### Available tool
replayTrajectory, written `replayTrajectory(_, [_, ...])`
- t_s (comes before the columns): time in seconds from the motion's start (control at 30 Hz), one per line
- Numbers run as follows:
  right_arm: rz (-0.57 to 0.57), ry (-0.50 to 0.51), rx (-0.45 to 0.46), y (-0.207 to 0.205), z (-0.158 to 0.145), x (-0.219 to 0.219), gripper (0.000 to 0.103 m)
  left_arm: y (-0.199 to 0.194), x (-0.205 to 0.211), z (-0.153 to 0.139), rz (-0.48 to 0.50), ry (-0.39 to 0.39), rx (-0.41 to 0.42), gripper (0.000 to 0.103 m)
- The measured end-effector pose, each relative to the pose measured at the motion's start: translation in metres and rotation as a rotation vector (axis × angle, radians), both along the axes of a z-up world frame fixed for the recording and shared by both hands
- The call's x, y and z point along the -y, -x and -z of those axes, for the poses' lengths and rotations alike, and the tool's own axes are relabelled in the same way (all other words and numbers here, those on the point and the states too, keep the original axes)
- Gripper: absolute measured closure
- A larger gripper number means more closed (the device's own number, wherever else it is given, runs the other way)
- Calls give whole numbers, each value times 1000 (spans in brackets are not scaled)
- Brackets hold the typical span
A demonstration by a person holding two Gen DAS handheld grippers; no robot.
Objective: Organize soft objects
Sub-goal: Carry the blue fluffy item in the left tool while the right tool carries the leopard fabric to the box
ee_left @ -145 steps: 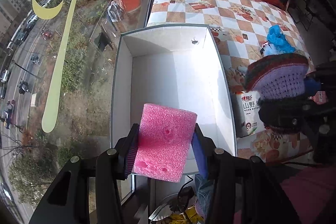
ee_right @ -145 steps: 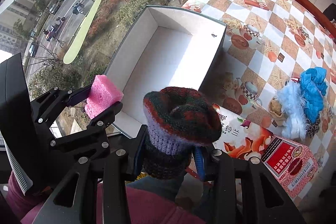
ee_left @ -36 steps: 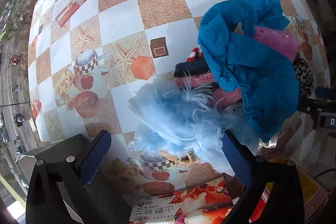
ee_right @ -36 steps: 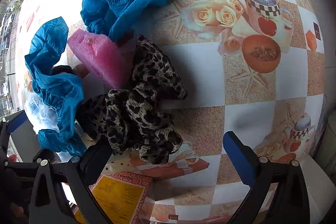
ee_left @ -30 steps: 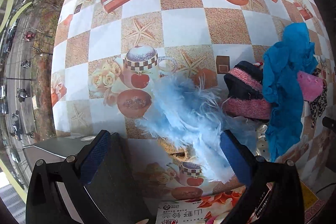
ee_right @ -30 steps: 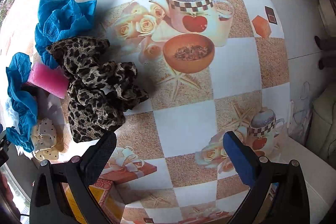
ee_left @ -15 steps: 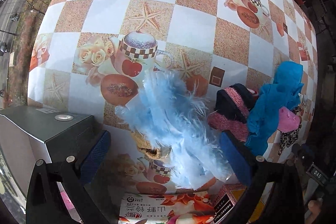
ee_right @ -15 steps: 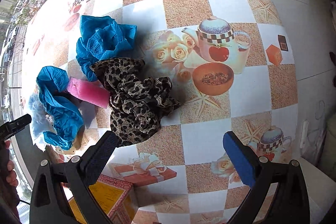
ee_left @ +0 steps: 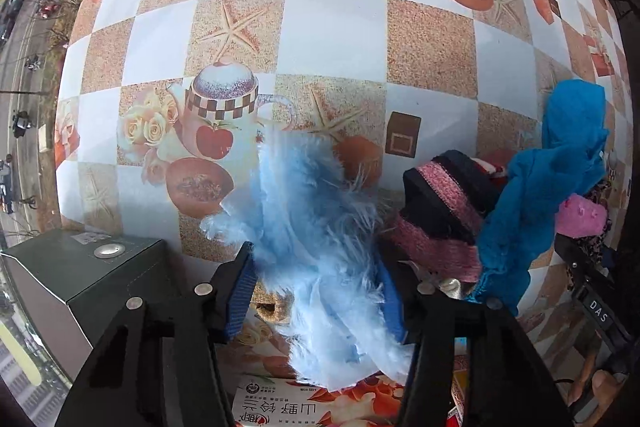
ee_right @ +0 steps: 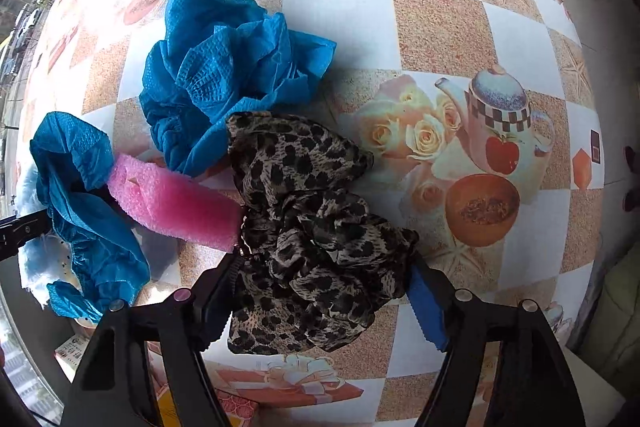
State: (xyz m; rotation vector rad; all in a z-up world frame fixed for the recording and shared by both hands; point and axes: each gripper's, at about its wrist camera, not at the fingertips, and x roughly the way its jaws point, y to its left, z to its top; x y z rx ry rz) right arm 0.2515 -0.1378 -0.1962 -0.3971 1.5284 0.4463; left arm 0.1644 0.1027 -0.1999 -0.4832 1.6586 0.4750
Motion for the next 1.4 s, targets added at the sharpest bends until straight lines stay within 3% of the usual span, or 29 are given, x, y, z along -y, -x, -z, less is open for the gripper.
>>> replayTrajectory(0.07, [-10,-30,-12,1,-4,3,61,-2,2,-5,25,-10,28,69])
replayTrajectory(0.1, [2,-44,-22,1,-7,8,65,-1,2,-10,28,-11,59,73])
replayTrajectory(0.3, [71,-149,-19,5,-36,41,66,16,-11,-67,33,-77,266,73])
replayTrajectory(0.47, [110,-203,-21,-5,-59,66,66,38,-19,-106,10,-7,447,73])
replayTrajectory(0.53, [125,-217,-26,-7,-62,63,66,43,-21,-116,-14,35,484,73])
replayTrajectory(0.67, [155,-240,-33,-4,-68,72,66,49,-13,-130,4,-7,475,73])
replayTrajectory(0.93, [183,-253,-30,23,-91,79,66,62,37,-136,161,-80,442,73])
replayTrajectory(1.4, [185,-300,5,92,-143,67,66,142,88,-151,310,-130,397,73])
